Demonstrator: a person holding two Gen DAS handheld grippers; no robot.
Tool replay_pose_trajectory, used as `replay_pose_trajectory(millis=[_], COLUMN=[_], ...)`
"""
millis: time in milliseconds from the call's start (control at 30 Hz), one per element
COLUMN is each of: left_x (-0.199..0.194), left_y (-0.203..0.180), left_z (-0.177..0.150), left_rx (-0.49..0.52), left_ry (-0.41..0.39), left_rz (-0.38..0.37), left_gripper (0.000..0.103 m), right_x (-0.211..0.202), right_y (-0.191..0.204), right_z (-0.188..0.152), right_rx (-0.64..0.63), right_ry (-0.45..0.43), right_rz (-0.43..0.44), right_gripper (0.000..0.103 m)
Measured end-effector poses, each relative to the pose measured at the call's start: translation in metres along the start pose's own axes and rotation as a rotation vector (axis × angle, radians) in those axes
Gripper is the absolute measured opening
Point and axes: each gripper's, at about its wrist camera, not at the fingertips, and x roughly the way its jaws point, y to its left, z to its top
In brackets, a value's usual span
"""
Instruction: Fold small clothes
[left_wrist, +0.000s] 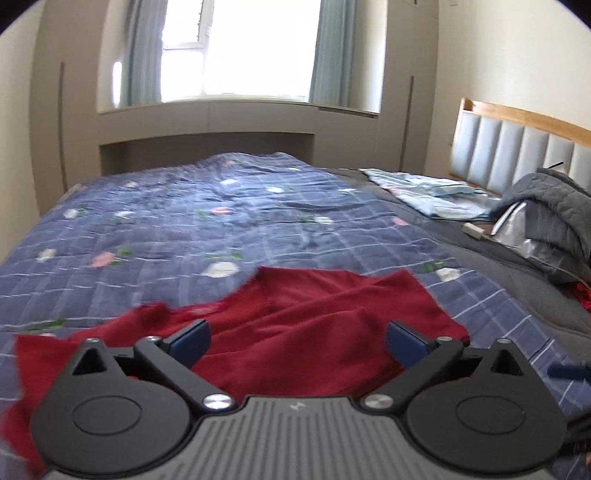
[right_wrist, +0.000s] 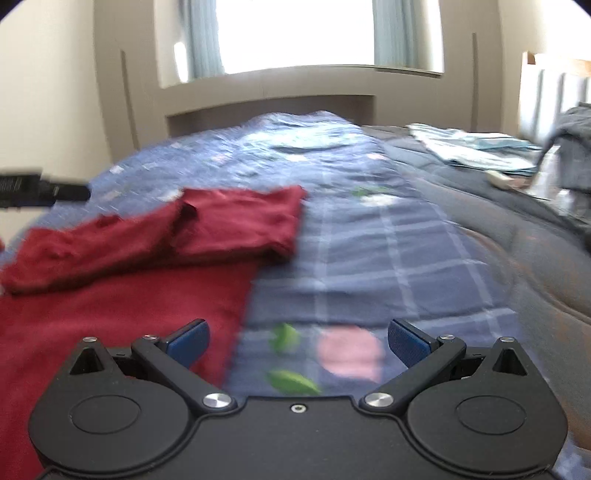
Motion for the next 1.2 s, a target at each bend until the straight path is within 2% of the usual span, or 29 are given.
replay_pose_trajectory(millis=[200, 267, 333, 400, 533, 600, 633, 700, 800, 833, 900, 933, 1000, 1033, 1067, 1133, 1200], left_x=[-0.044, -0.057, -0.067, -0.074, -0.076, -0.068, -0.063, -0.054, -0.043, -0.04, -0.038, -0.037, -0.037, -0.036, -0.036, -0.036, -0.043], left_y=[0.056, 0.078, 0.104, 0.127, 0.165, 0.178, 0.183, 0.188, 0.192, 0.193, 0.191, 0.19, 0.188, 0.187, 0.185, 0.18, 0.177], left_z=[-0.017, -0.029, -0.044, -0.059, -0.082, -0.091, -0.094, -0.096, -0.095, -0.094, -0.092, -0.09, -0.088, -0.086, -0.085, -0.082, -0.079], left_rx=[0.002, 0.003, 0.008, 0.015, 0.039, 0.065, 0.08, 0.11, 0.129, 0.13, 0.142, 0.151, 0.165, 0.17, 0.177, 0.193, 0.16], left_ry=[0.05, 0.074, 0.098, 0.125, 0.152, 0.17, 0.174, 0.171, 0.15, 0.141, 0.122, 0.113, 0.097, 0.091, 0.088, 0.067, 0.038], left_rz=[0.164, 0.225, 0.286, 0.346, 0.385, 0.39, 0.39, 0.378, 0.323, 0.31, 0.291, 0.284, 0.266, 0.259, 0.26, 0.3, 0.327], left_gripper=[0.103, 0.103, 0.103, 0.103, 0.103, 0.103, 0.101, 0.096, 0.092, 0.088, 0.081, 0.073, 0.054, 0.033, 0.02, 0.011, 0.011], right_x=[0.036, 0.051, 0.067, 0.087, 0.121, 0.128, 0.128, 0.125, 0.125, 0.125, 0.123, 0.12, 0.115, 0.111, 0.108, 0.102, 0.095], right_y=[0.036, 0.048, 0.06, 0.068, 0.072, 0.073, 0.075, 0.078, 0.086, 0.088, 0.094, 0.097, 0.102, 0.104, 0.106, 0.11, 0.112], right_z=[0.041, 0.054, 0.066, 0.076, 0.086, 0.087, 0.09, 0.092, 0.098, 0.101, 0.108, 0.113, 0.124, 0.13, 0.136, 0.148, 0.158], right_rx=[-0.013, -0.02, -0.046, -0.048, 0.015, 0.03, 0.023, 0.001, -0.022, -0.031, -0.048, -0.058, -0.073, -0.079, -0.084, -0.096, -0.115], right_ry=[0.015, 0.022, 0.034, 0.064, 0.149, 0.159, 0.158, 0.159, 0.174, 0.177, 0.171, 0.16, 0.133, 0.118, 0.102, 0.067, 0.024], right_rz=[0.233, 0.284, 0.298, 0.292, 0.262, 0.242, 0.234, 0.233, 0.24, 0.245, 0.252, 0.26, 0.277, 0.284, 0.291, 0.302, 0.298], right_gripper=[0.102, 0.102, 0.1, 0.092, 0.079, 0.074, 0.067, 0.042, 0.025, 0.015, 0.014, 0.013, 0.013, 0.013, 0.013, 0.012, 0.012])
